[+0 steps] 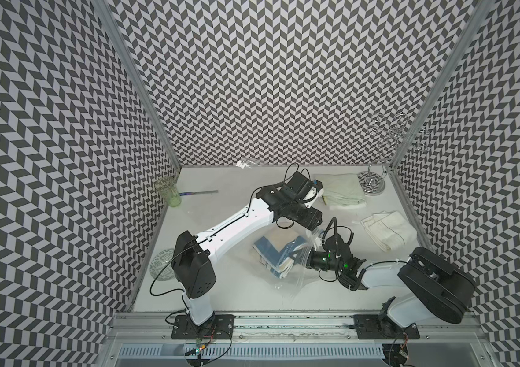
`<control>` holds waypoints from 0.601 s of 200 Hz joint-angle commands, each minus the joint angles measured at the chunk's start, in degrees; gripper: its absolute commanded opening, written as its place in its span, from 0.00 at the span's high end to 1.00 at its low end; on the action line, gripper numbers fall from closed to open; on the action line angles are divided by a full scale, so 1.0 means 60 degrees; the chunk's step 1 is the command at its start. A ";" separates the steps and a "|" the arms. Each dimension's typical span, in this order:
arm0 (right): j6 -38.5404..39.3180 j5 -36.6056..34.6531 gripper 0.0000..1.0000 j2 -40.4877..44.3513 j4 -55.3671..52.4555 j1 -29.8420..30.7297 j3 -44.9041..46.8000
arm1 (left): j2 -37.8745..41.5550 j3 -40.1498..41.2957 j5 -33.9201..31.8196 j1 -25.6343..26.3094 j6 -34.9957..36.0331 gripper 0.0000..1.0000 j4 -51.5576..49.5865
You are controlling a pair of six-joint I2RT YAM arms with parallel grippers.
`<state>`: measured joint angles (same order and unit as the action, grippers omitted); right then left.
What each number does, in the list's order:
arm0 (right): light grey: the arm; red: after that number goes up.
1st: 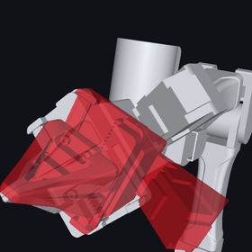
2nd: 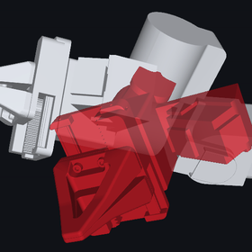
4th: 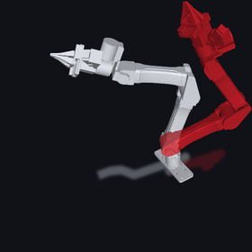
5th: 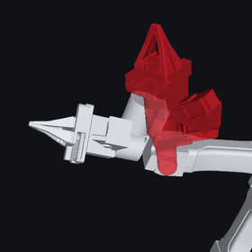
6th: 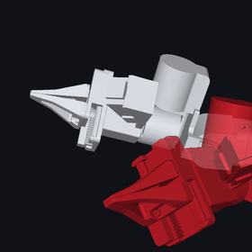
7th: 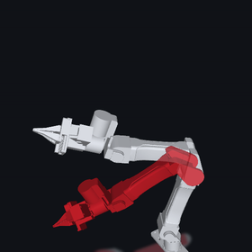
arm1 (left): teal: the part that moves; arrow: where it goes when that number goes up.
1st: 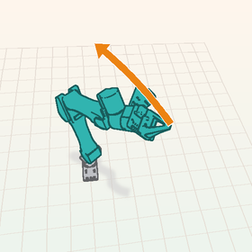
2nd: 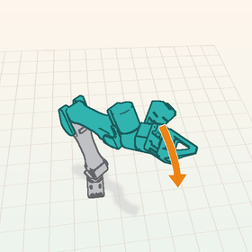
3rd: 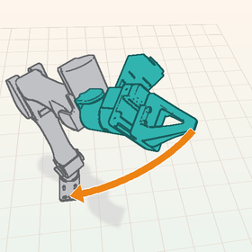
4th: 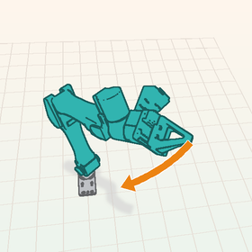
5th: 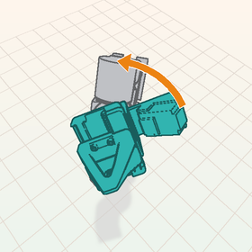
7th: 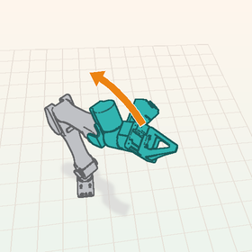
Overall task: Place the folded towel into the vacuum bag
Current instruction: Place the towel in the vacuum bag.
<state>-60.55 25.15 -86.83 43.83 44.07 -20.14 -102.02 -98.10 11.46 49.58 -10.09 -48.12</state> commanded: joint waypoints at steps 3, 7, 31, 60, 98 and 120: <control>0.0058 0.0096 1.00 -0.0117 0.0780 0.0008 -0.0027 | -0.0072 0.0398 -0.0319 0.0307 0.0193 0.33 -0.0323; 0.0058 0.0089 1.00 -0.0128 0.0780 0.0000 -0.0028 | -0.0088 0.0402 -0.0353 0.0351 0.0200 0.33 -0.0298; 0.0058 0.0072 1.00 -0.0135 0.0780 0.0008 -0.0028 | -0.0247 0.0274 -0.0830 0.0582 0.0293 0.33 -0.0334; 0.0021 0.0057 1.00 -0.0140 0.0810 0.0019 0.0015 | -0.0428 0.0260 -0.1671 0.0663 0.0433 0.37 -0.0356; 0.0029 0.0042 1.00 -0.0135 0.0795 0.0008 0.0004 | -0.0695 0.0061 -0.2111 0.0804 0.0936 0.52 -0.0719; 0.0018 0.0031 1.00 -0.0151 0.0822 0.0007 0.0002 | -0.0749 -0.0189 -0.2155 0.0802 0.1206 0.67 -0.1017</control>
<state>-60.62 25.17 -87.20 44.01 44.07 -20.14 -105.71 -96.68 0.80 54.02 -5.65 -51.00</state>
